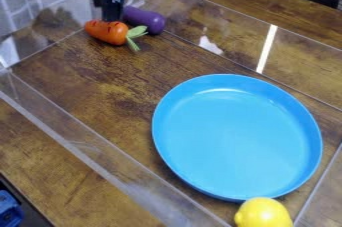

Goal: Put the carrot on the blue tray

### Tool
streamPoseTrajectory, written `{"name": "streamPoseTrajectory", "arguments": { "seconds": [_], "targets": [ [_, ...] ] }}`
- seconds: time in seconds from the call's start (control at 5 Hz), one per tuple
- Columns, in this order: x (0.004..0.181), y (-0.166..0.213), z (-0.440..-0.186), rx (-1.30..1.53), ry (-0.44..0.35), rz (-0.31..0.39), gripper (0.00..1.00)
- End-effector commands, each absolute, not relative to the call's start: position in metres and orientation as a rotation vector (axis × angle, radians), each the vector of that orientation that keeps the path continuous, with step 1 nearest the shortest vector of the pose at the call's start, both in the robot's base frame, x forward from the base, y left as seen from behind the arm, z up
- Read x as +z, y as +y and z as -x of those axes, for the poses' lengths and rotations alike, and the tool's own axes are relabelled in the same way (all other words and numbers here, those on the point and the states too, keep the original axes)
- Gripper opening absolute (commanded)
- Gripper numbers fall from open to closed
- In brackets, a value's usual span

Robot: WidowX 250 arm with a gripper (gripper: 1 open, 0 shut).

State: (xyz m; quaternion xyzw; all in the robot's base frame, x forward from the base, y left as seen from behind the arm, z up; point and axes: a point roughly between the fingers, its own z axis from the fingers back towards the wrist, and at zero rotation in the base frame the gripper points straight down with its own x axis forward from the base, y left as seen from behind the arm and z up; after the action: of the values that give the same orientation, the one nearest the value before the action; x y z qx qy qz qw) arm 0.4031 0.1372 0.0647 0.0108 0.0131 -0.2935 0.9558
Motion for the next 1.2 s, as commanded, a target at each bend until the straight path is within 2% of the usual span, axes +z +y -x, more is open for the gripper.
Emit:
{"name": "streamPoseTrajectory", "arguments": {
  "seconds": [0.0, 0.4, 0.8, 1.0],
  "targets": [
    [0.079, 0.134, -0.422, -0.650, -0.051, -0.065, 1.00],
    [0.087, 0.151, -0.436, -0.786, -0.067, -0.056, 1.00],
    [0.059, 0.151, -0.444, -0.844, -0.064, -0.042, 1.00],
    [0.065, 0.160, -0.444, -0.862, -0.060, -0.037, 1.00]
  ]
}}
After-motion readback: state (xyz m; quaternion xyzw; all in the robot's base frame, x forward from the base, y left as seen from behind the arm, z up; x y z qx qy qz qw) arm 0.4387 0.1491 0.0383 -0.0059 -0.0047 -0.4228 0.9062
